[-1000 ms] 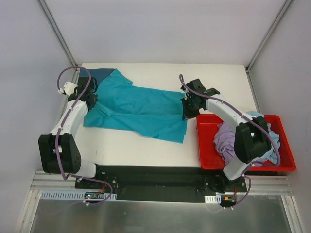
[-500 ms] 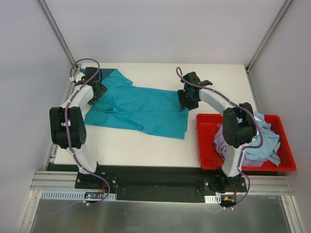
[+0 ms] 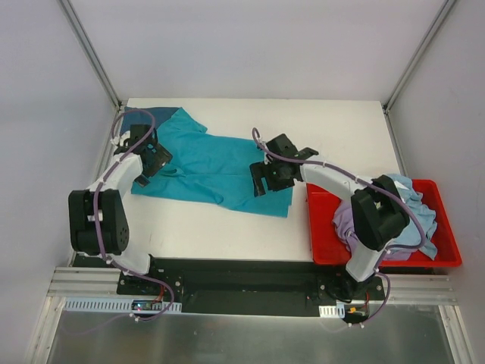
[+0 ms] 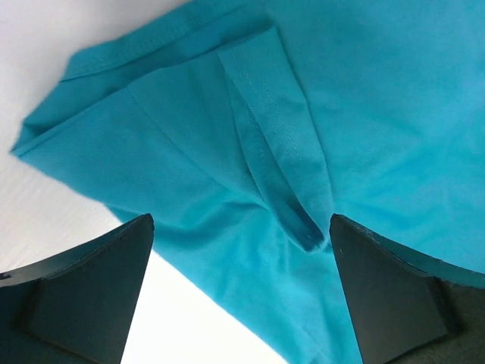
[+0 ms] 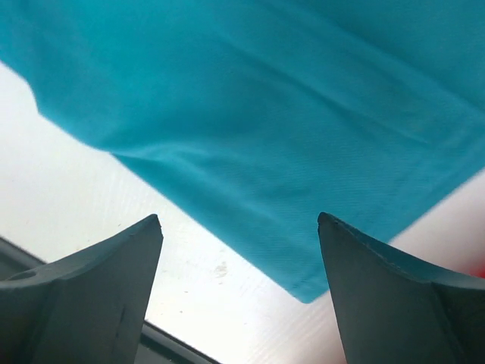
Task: Fold and stack the t-shirts
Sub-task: Fold the flattened tshirt in 1/3 of the way
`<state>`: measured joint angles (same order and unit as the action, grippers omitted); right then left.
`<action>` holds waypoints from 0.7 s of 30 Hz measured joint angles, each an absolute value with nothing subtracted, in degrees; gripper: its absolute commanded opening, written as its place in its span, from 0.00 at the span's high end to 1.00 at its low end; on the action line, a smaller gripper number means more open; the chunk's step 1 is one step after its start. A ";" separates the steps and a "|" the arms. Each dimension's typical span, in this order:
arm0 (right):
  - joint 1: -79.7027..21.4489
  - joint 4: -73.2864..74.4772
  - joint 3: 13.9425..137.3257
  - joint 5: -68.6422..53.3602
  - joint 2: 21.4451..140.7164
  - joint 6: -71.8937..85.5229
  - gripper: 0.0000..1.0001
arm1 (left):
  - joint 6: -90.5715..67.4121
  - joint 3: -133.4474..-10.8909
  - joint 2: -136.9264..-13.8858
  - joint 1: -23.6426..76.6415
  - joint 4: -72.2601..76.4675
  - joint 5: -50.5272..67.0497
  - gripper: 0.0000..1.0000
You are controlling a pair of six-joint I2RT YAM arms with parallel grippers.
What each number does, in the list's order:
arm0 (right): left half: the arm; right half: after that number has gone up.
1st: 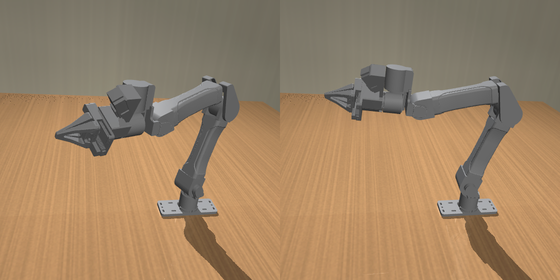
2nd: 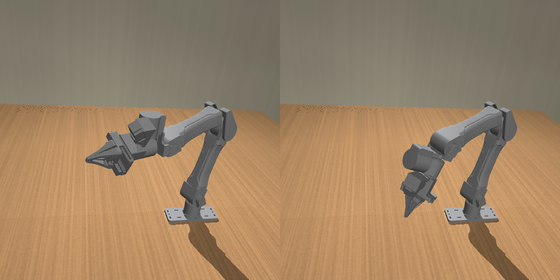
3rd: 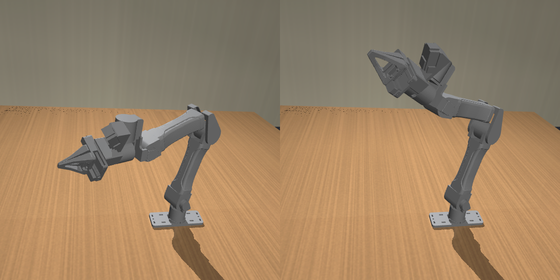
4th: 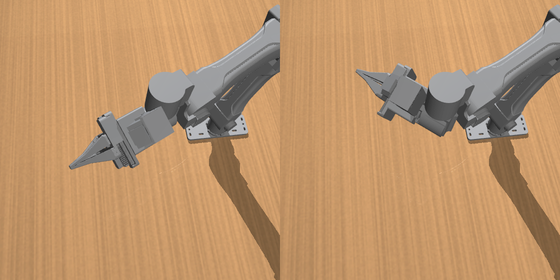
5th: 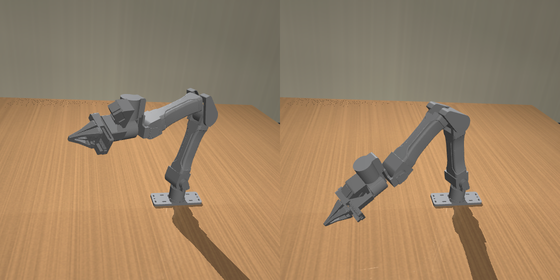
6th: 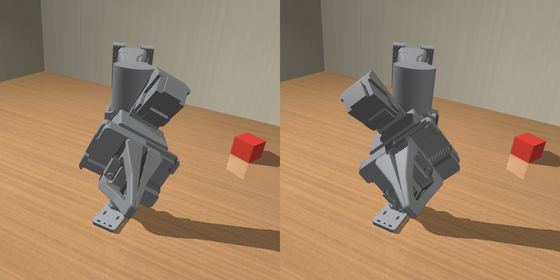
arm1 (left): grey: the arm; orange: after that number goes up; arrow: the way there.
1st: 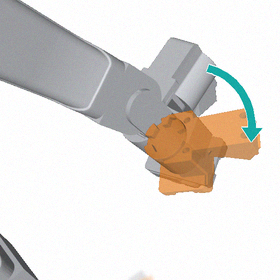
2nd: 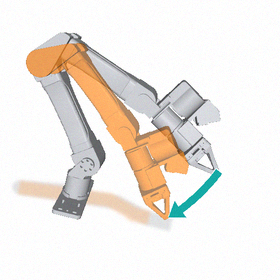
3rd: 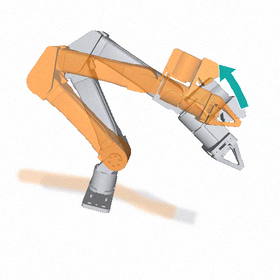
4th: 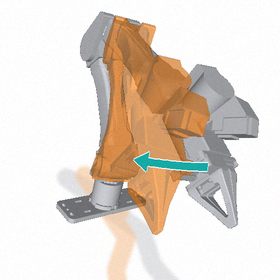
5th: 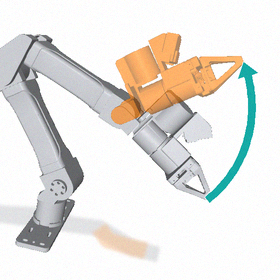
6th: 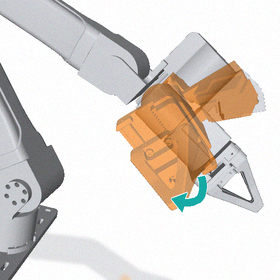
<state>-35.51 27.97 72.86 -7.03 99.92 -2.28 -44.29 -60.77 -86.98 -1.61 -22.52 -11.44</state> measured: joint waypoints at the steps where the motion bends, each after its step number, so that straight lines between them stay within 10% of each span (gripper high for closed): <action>1: -36.05 27.38 72.18 -8.51 100.09 -2.02 0.16 | -44.29 -60.58 -88.44 -1.61 -22.00 -10.63 0.01; 10: -34.89 23.09 67.53 -11.42 104.44 2.31 0.18 | -44.97 -58.28 -97.23 -2.42 -18.94 -7.86 0.01; 21: -35.09 16.78 53.74 -14.68 94.17 6.02 0.18 | -51.11 -37.85 -76.23 -3.09 -17.85 -9.69 0.01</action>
<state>-35.09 16.78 53.74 -14.68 94.17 6.02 -51.11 -37.85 -76.23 -3.09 -17.85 -9.69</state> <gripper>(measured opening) 0.824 0.990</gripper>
